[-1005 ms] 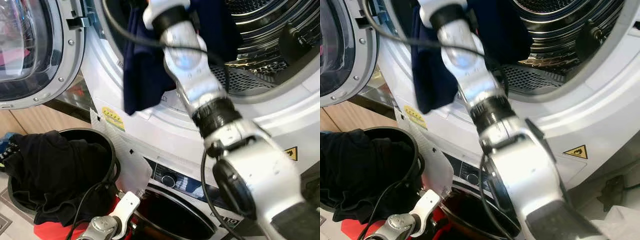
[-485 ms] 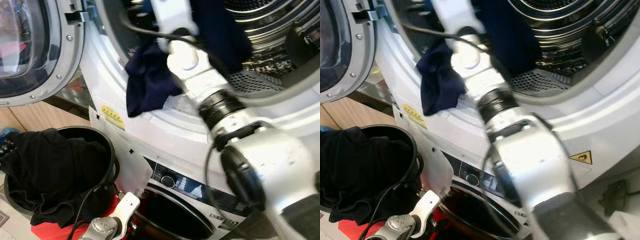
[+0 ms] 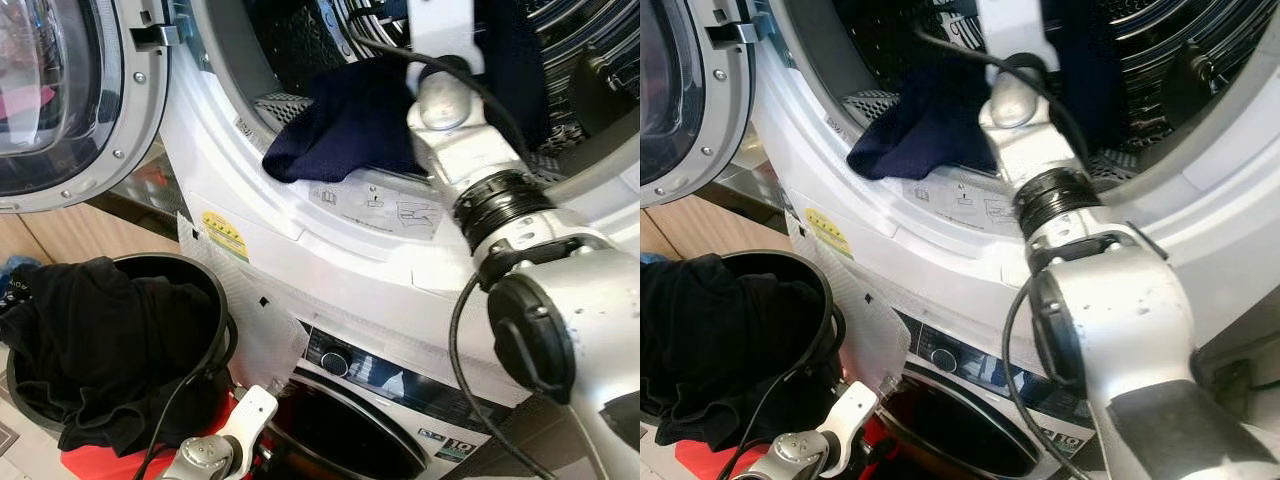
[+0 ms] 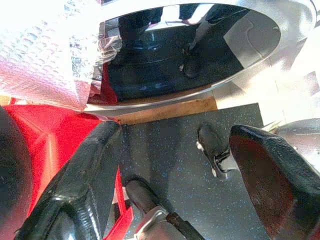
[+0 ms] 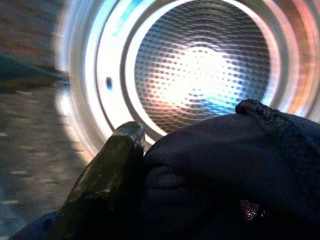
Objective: Clothes washing
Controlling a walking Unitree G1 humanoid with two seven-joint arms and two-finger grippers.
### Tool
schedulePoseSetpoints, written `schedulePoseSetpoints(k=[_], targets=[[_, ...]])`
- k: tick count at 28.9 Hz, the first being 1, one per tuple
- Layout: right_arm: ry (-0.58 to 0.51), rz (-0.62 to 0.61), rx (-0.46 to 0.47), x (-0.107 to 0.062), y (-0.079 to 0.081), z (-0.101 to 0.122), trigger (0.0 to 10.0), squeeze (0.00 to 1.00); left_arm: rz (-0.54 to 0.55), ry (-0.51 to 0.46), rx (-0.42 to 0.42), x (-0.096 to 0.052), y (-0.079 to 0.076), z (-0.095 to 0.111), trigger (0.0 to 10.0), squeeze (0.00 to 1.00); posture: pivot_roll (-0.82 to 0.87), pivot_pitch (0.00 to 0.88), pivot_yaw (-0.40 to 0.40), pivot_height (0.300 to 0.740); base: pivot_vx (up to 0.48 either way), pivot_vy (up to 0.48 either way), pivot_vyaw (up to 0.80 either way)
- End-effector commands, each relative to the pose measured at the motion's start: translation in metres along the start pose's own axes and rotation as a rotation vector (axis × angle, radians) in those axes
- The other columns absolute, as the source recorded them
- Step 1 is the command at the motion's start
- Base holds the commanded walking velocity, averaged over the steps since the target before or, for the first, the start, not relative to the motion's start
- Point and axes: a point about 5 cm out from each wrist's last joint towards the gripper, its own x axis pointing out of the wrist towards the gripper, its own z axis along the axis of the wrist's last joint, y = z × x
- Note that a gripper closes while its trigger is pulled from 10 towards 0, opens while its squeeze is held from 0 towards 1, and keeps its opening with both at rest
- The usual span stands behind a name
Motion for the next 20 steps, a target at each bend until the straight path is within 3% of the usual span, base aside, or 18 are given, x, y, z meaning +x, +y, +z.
schedulePoseSetpoints(k=[1, 8, 10, 11, 13, 16, 20], targets=[[0.042, -0.046, -0.032, 0.002, -0.009, -0.013, 10.0, 0.00, 0.010, 0.044, -0.031, -0.003, 0.001, -0.013, 10.0, 0.00, 0.12, 0.082, -0.048, 0.740, 0.000, 0.000, 0.00], [0.091, -0.109, -0.005, 0.005, -0.027, -0.030, 10.0, 0.00, 0.005, 0.048, -0.037, -0.004, -0.001, -0.016, 10.0, 0.00, 0.11, 0.095, -0.046, 0.740, 0.000, 0.000, 0.00], [0.117, -0.103, 0.110, 0.005, -0.029, -0.034, 10.0, 0.00, 0.003, 0.052, -0.038, -0.004, -0.002, -0.018, 10.0, 0.00, 0.11, 0.098, -0.045, 0.740, 0.000, 0.000, 0.00], [0.128, -0.071, 0.241, 0.005, -0.026, -0.034, 10.0, 0.00, 0.002, 0.055, -0.039, -0.004, -0.003, -0.019, 10.0, 0.00, 0.11, 0.098, -0.045, 0.740, 0.000, 0.000, 0.00], [0.121, -0.020, 0.352, 0.004, -0.021, -0.030, 10.0, 0.00, 0.002, 0.057, -0.041, -0.004, -0.003, -0.019, 10.0, 0.00, 0.10, 0.104, -0.042, 0.740, 0.000, 0.000, 0.00], [0.099, 0.008, 0.345, 0.003, -0.015, -0.027, 10.0, 0.00, 0.003, 0.059, -0.044, -0.004, -0.003, -0.020, 10.0, 0.00, 0.10, 0.108, -0.038, 0.740, 0.000, 0.000, 0.00], [0.063, 0.145, 0.361, -0.004, 0.005, -0.023, 10.0, 0.00, 0.003, 0.061, -0.049, -0.005, -0.003, -0.021, 10.0, 0.00, 0.10, 0.115, -0.033, 0.740, 0.000, 0.000, 0.00]])
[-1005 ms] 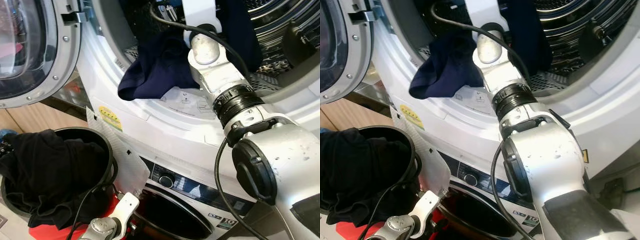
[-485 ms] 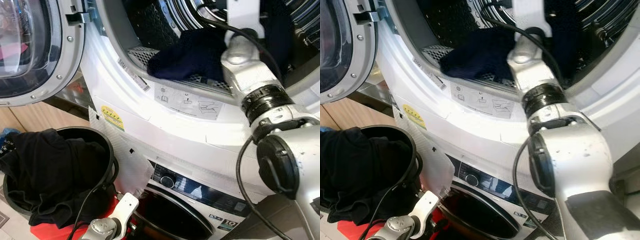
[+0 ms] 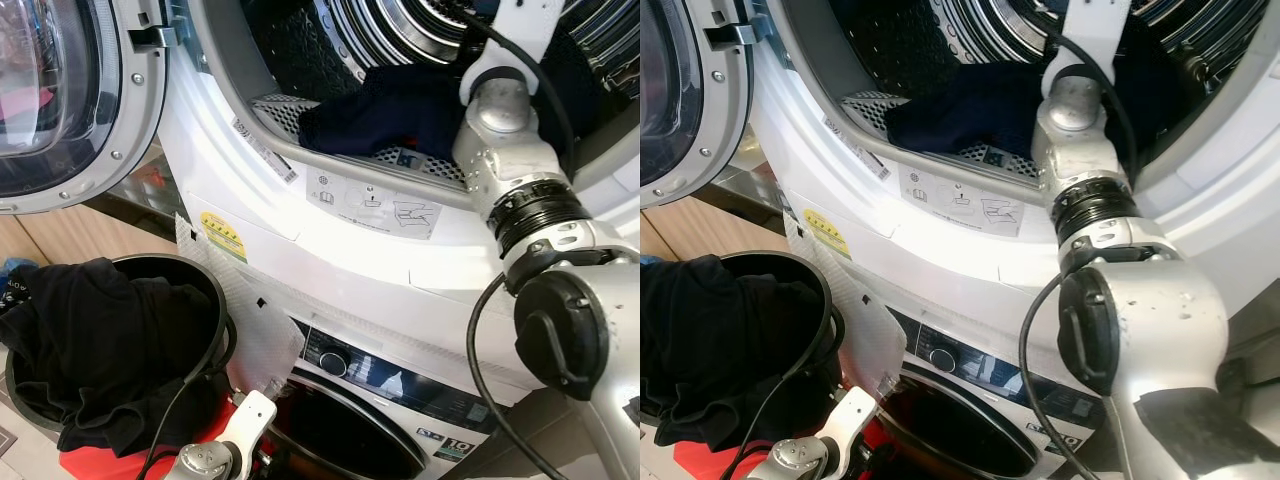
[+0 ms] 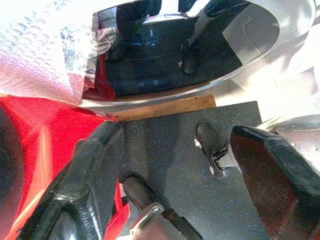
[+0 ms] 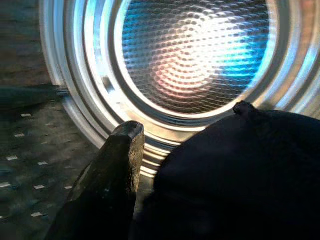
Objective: Clothes washing
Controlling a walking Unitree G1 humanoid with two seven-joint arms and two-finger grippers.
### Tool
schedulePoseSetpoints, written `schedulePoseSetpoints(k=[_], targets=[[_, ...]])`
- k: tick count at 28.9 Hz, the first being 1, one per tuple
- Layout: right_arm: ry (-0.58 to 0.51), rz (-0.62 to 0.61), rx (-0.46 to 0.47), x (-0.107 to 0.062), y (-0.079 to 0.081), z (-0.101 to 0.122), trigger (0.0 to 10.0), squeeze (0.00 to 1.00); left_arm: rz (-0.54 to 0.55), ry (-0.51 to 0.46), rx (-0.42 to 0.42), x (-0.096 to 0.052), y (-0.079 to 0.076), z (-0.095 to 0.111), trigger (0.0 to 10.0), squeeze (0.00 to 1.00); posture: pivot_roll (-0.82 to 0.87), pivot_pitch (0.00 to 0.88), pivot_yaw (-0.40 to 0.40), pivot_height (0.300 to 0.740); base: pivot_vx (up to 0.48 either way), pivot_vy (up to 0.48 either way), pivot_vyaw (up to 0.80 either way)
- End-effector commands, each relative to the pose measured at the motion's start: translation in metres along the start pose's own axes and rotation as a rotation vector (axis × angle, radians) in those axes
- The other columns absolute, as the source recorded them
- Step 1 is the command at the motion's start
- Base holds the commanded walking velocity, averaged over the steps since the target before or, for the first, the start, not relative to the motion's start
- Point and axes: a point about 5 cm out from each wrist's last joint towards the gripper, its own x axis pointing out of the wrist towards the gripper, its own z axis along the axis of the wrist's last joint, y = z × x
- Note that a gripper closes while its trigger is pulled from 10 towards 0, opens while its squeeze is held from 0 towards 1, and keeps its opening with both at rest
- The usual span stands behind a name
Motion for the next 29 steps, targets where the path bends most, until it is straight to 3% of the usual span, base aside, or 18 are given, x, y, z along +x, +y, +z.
schedulePoseSetpoints(k=[1, 6, 11, 19, 24, 29], targets=[[0.006, 0.050, 0.004, -0.004, 0.009, -0.008, 10.0, 0.00, 0.004, 0.047, -0.032, -0.003, 0.000, -0.013, 10.0, 0.00, 0.10, 0.115, -0.033, 0.740, 0.000, 0.000, 0.00], [0.004, 0.080, 0.024, -0.005, 0.011, -0.009, 10.0, 0.00, 0.007, 0.049, -0.040, -0.004, 0.001, -0.014, 10.0, 0.00, 0.09, 0.120, -0.030, 0.740, 0.000, 0.000, 0.00], [-0.041, 0.042, -0.121, -0.001, -0.003, -0.002, 10.0, 0.00, 0.003, 0.051, -0.048, -0.004, 0.000, -0.016, 10.0, 0.00, 0.08, 0.126, -0.028, 0.740, 0.000, 0.000, 0.00], [-0.095, -0.023, -0.111, 0.003, -0.023, 0.009, 10.0, 0.00, -0.001, 0.050, -0.055, -0.004, -0.001, -0.016, 10.0, 0.00, 0.05, 0.129, -0.025, 0.740, 0.000, 0.000, 0.00], [-0.094, -0.006, -0.120, 0.004, -0.022, 0.010, 10.0, 0.00, -0.004, 0.055, -0.055, -0.004, -0.001, -0.018, 10.0, 0.00, 0.05, 0.128, -0.026, 0.740, 0.000, 0.000, 0.00], [-0.077, 0.037, -0.048, 0.002, -0.013, 0.008, 10.0, 0.00, -0.006, 0.054, -0.062, -0.004, -0.002, -0.018, 10.0, 0.00, 0.06, 0.127, -0.028, 0.740, 0.000, 0.000, 0.00]])
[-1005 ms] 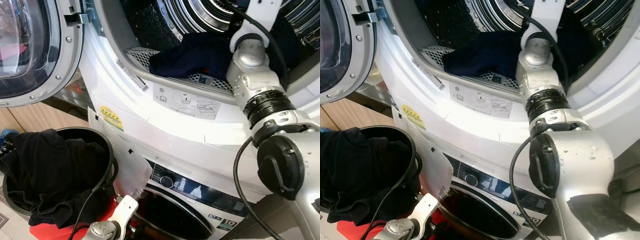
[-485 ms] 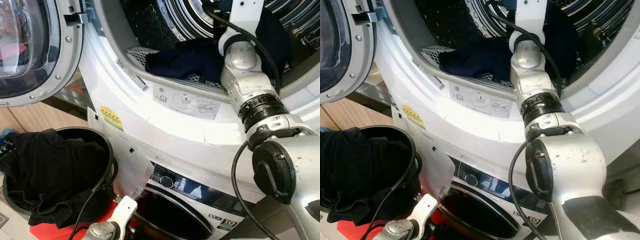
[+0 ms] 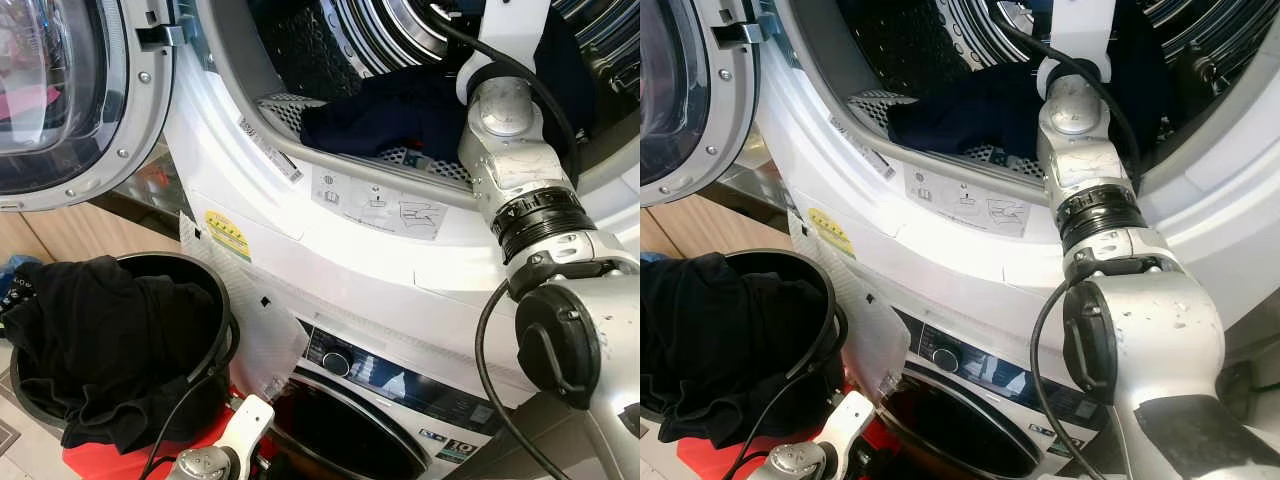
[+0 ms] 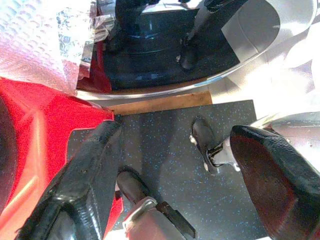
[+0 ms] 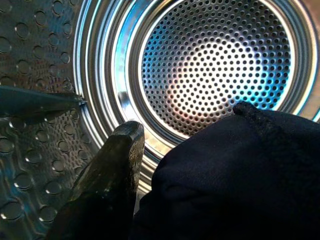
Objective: Clothes washing
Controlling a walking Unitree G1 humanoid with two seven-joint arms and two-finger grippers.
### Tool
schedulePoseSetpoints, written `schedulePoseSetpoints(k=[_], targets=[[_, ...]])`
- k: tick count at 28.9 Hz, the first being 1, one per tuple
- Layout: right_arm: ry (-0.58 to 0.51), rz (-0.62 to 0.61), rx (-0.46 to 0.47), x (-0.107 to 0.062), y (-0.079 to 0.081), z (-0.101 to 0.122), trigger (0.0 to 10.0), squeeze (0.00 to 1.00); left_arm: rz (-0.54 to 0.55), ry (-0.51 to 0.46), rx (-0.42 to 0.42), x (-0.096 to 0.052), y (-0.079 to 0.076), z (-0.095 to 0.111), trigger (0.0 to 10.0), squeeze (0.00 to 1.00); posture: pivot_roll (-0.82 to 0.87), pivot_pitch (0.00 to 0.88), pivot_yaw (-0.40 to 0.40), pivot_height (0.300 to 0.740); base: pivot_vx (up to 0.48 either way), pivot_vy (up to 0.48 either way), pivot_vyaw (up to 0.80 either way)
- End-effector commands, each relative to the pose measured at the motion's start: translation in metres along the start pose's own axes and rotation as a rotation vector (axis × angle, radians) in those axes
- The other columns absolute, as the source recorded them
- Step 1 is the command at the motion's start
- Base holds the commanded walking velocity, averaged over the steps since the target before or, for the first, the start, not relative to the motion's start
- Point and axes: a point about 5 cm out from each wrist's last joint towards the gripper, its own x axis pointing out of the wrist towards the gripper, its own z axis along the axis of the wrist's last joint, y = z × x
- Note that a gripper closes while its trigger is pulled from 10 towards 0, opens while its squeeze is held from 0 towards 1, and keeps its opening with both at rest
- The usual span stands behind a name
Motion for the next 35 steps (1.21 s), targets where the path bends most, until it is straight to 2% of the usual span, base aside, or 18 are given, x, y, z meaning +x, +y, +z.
schedulePoseSetpoints(k=[1, 2, 5, 7, 13, 17, 22, 27, 32, 35], targets=[[-0.005, -0.002, 0.051, 0.001, -0.003, 0.003, 10.0, 0.00, -0.003, 0.043, -0.030, -0.003, -0.001, -0.013, 10.0, 0.00, 0.06, 0.127, -0.028, 0.740, 0.000, 0.000, 0.00], [-0.005, -0.002, 0.051, 0.001, -0.003, 0.003, 10.0, 0.00, -0.003, 0.043, -0.030, -0.003, -0.001, -0.013, 10.0, 0.00, 0.06, 0.127, -0.028, 0.740, 0.000, 0.000, 0.00], [-0.070, -0.005, 0.106, 0.004, -0.008, 0.022, 10.0, 0.00, -0.006, 0.044, -0.034, -0.003, -0.001, -0.013, 10.0, 0.00, 0.06, 0.127, -0.029, 0.740, 0.000, 0.000, 0.00], [-0.113, -0.008, 0.150, 0.005, -0.016, 0.031, 10.0, 0.00, -0.008, 0.045, -0.037, -0.003, -0.002, -0.014, 10.0, 0.00, 0.05, 0.127, -0.031, 0.740, 0.000, 0.000, 0.00], [-0.136, -0.007, 0.163, 0.001, -0.022, 0.031, 10.0, 0.00, -0.013, 0.048, -0.039, -0.003, -0.003, -0.015, 10.0, 0.00, 0.04, 0.123, -0.027, 0.740, 0.000, 0.000, 0.00], [-0.151, -0.028, 0.147, -0.010, -0.036, 0.022, 10.0, 0.00, -0.016, 0.048, -0.042, -0.003, -0.003, -0.015, 10.0, 0.00, 0.03, 0.119, -0.023, 0.740, 0.000, 0.000, 0.00], [-0.180, -0.032, 0.139, -0.032, -0.048, 0.019, 10.0, 0.00, -0.017, 0.051, -0.042, -0.003, -0.002, -0.016, 10.0, 0.00, 0.01, 0.116, -0.009, 0.740, 0.000, 0.000, 0.00], [-0.193, 0.008, 0.148, -0.055, -0.048, 0.015, 10.0, 0.00, -0.020, 0.052, -0.038, -0.003, -0.002, -0.015, 10.0, 0.00, 0.00, 0.127, -0.003, 0.740, 0.000, 0.000, 0.00], [-0.132, 0.040, 0.123, -0.083, -0.050, 0.004, 10.0, 0.00, -0.019, 0.053, -0.039, -0.003, -0.002, -0.015, 10.0, 0.00, 0.00, 0.133, -0.003, 0.740, 0.000, 0.000, 0.00], [-0.138, 0.092, 0.124, -0.100, -0.046, -0.002, 10.0, 0.00, -0.018, 0.053, -0.042, -0.003, -0.002, -0.016, 10.0, 0.00, 0.00, 0.137, -0.004, 0.740, 0.000, 0.000, 0.00]])
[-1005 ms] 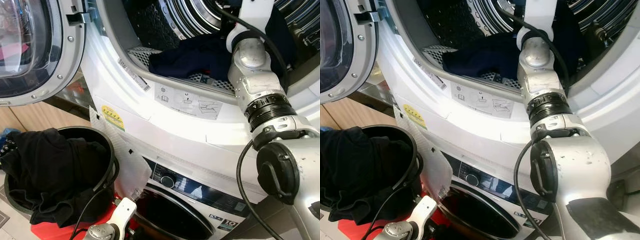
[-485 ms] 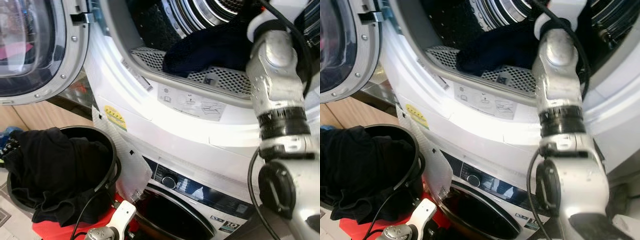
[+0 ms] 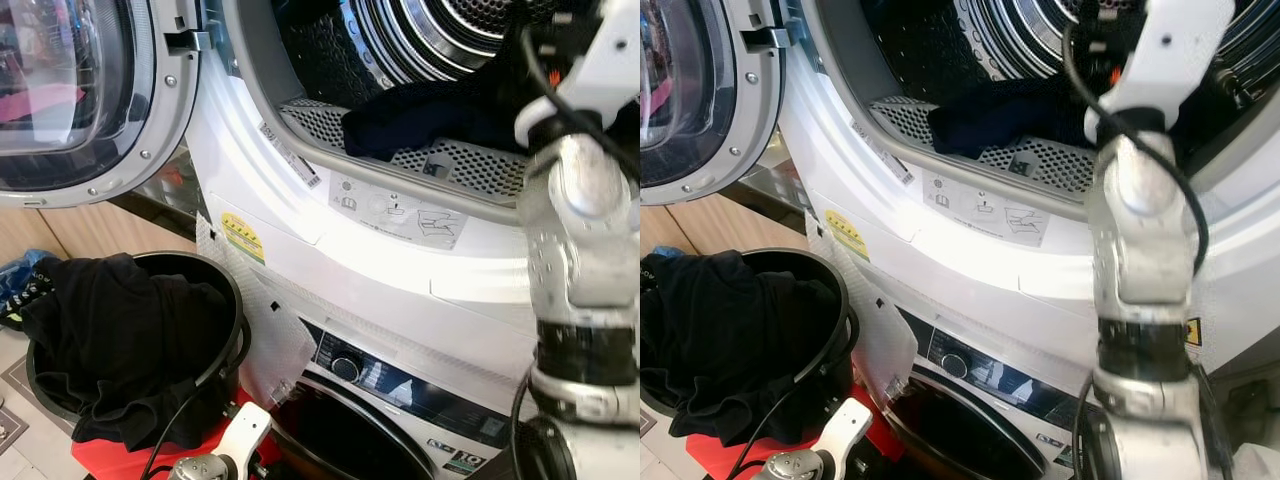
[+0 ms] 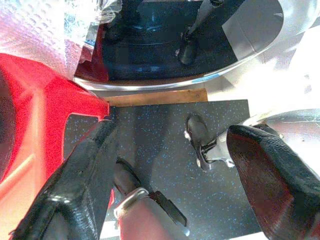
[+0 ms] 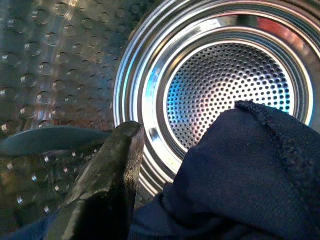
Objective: Clothes washing
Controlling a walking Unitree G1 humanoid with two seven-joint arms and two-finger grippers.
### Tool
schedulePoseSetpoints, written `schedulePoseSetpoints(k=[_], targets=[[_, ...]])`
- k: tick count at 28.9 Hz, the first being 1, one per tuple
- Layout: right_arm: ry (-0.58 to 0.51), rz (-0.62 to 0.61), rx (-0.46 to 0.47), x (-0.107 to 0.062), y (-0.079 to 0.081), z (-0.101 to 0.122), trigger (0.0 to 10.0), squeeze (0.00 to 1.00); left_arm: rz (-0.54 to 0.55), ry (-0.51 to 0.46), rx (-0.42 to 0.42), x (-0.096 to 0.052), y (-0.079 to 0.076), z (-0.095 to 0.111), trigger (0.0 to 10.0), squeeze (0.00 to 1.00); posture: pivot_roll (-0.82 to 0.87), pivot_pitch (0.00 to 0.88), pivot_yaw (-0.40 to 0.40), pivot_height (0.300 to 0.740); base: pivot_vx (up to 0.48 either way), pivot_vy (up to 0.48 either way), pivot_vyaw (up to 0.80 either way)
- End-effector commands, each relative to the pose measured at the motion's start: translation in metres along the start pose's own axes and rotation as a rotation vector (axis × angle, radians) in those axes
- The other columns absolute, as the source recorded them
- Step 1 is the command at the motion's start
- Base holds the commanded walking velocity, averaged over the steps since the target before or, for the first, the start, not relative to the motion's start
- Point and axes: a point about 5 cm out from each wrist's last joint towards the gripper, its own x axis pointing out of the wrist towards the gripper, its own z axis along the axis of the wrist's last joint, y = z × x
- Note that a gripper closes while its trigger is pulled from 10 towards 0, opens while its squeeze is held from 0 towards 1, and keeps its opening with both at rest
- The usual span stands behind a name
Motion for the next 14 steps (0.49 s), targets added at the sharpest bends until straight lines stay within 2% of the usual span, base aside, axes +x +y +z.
schedulePoseSetpoints(k=[1, 5, 7, 10, 14], targets=[[0.037, 0.022, 0.011, -0.012, 0.000, -0.008, 10.0, 0.00, -0.007, 0.029, -0.017, -0.002, 0.000, -0.007, 10.0, 0.00, -0.01, 0.141, -0.004, 0.740, 0.000, 0.000, 0.00], [0.007, 0.122, 0.088, -0.026, 0.016, 0.000, 10.0, 0.00, -0.006, 0.028, -0.019, -0.002, 0.001, -0.007, 10.0, 0.00, -0.01, 0.141, -0.003, 0.740, 0.000, 0.000, 0.00], [0.003, 0.239, 0.143, -0.037, 0.031, 0.007, 10.0, 0.00, -0.005, 0.025, -0.023, -0.002, 0.001, -0.006, 10.0, 0.00, -0.01, 0.141, -0.004, 0.740, 0.000, 0.000, 0.00], [0.003, 0.286, 0.125, -0.043, 0.034, 0.009, 10.0, 0.00, -0.005, 0.023, -0.024, -0.001, 0.001, -0.006, 10.0, 0.00, -0.01, 0.141, -0.003, 0.740, 0.000, 0.000, 0.00], [0.008, 0.290, 0.119, -0.046, 0.034, 0.010, 10.0, 0.00, -0.005, 0.023, -0.024, -0.001, 0.001, -0.006, 10.0, 0.00, -0.01, 0.141, -0.003, 0.740, 0.000, 0.000, 0.00]])
